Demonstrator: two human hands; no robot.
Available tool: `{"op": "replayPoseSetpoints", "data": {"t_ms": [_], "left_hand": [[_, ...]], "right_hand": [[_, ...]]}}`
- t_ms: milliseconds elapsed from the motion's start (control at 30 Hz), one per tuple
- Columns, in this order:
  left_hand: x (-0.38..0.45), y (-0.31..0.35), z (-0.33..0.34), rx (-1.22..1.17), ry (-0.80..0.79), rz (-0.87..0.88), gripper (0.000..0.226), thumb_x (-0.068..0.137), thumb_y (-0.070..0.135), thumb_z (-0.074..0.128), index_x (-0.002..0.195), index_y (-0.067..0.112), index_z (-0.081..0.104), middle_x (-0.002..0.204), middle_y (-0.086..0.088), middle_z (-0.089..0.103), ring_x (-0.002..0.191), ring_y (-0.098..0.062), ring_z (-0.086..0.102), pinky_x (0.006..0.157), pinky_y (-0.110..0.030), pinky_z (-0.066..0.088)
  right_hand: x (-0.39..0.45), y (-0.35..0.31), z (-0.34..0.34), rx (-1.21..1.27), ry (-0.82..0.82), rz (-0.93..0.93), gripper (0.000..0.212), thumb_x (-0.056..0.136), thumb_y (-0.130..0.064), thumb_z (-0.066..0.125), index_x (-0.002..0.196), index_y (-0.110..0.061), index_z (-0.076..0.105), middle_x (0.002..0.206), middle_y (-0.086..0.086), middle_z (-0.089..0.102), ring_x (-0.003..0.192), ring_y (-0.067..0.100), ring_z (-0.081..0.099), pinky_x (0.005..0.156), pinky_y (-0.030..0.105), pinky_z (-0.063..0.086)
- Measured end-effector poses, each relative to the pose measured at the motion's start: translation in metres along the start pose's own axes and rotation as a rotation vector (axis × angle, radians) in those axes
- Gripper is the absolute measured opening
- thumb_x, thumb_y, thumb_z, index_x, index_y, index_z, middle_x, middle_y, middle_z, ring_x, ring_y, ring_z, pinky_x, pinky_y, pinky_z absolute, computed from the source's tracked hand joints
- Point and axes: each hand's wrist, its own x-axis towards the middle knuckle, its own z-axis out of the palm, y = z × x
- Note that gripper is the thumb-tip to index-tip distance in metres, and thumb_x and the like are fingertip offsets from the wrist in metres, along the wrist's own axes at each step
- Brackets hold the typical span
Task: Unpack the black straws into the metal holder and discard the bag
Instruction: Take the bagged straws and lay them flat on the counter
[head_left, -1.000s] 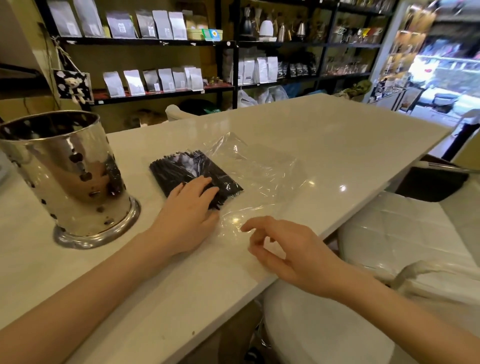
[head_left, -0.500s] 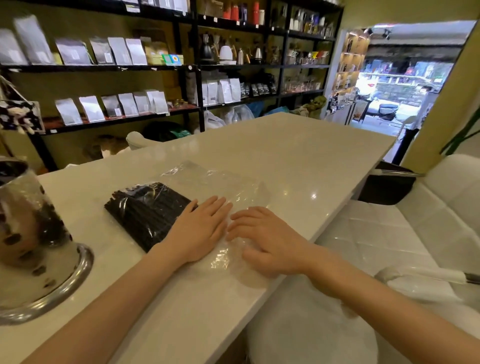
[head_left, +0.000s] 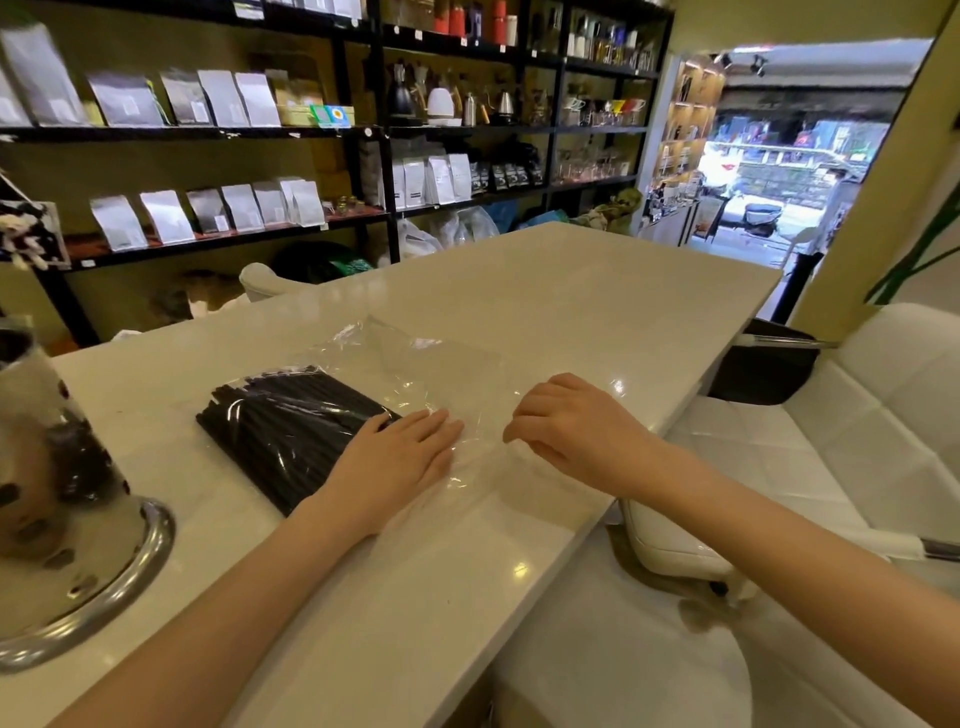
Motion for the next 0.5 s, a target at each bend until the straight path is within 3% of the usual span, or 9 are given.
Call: {"op": "replayPoseSetpoints", "data": {"t_ms": [67,167,400,500], "left_hand": [[0.004,0.001,0.001,-0.025,0.007,0.007,0.108,0.062,0.062,-0.035,0.137,0.026,0.032,0.146,0.0,0.036,0.134,-0.018,0.035,0.108,-0.042,0.026],[0.003,0.004,-0.001,-0.001,-0.067,-0.033,0.094,0.062,0.061,-0.028,0.141,0.033,0.015,0.153,0.009,0.017,0.141,-0.009,0.014,0.113,-0.037,0.01],[-0.009,0.006,-0.004,-0.056,-0.021,-0.011,0.082,0.068,0.054,-0.014,0.141,0.032,0.018,0.152,0.009,0.02,0.14,-0.009,0.017,0.113,-0.038,0.009],[-0.011,0.007,-0.005,-0.08,0.045,-0.017,0.078,0.073,0.054,-0.007,0.138,0.03,0.029,0.149,0.005,0.03,0.137,-0.011,0.025,0.112,-0.039,0.011]], "right_hand": [[-0.009,0.001,-0.003,-0.006,0.051,0.003,0.023,0.068,-0.003,0.075,0.085,-0.018,0.071,0.077,-0.001,0.071,0.073,0.02,0.068,0.069,0.031,0.053],[-0.02,-0.001,-0.007,-0.039,0.1,-0.019,0.026,0.065,-0.001,0.077,0.084,-0.018,0.071,0.075,0.0,0.071,0.07,0.02,0.067,0.067,0.029,0.053],[-0.048,-0.013,-0.008,-0.072,0.064,-0.029,0.032,0.062,-0.001,0.076,0.09,-0.016,0.071,0.079,0.0,0.072,0.064,0.019,0.066,0.057,0.03,0.053],[-0.056,-0.019,-0.007,0.016,-0.023,0.017,0.024,0.077,-0.014,0.054,0.095,-0.018,0.068,0.077,-0.003,0.071,0.065,0.016,0.065,0.057,0.027,0.052]]}}
